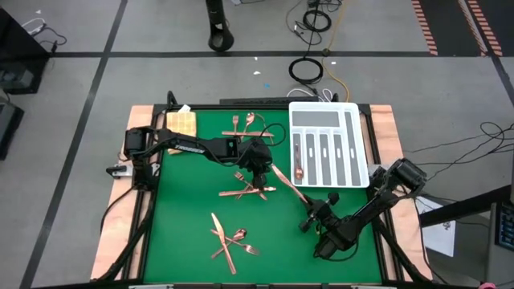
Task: Sort silverware
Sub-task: Put the middle right gold table knife into the silverware organizer
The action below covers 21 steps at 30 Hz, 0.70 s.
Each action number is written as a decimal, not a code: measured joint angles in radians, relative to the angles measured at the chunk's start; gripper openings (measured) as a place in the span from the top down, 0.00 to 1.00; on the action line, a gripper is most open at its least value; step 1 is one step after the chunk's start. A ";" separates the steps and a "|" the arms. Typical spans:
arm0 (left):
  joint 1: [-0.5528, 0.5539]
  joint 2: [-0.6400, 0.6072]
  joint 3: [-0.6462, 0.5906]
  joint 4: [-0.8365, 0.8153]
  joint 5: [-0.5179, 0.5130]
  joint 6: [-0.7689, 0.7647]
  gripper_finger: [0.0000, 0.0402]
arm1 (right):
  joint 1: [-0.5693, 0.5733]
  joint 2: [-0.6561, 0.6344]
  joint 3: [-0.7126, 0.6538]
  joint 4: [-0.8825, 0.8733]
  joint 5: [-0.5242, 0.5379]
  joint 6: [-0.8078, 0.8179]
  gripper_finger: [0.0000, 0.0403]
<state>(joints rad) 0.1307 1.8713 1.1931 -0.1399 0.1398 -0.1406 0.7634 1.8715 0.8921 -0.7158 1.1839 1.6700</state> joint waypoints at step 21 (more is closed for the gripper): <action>0.001 0.000 0.000 0.002 0.015 0.002 0.96 | -0.234 -0.160 0.000 -0.526 -0.075 0.338 0.99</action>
<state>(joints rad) 0.1314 1.8713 1.1931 -0.1383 0.1547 -0.1384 0.5297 1.7116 0.8925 -1.2423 1.1085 2.0079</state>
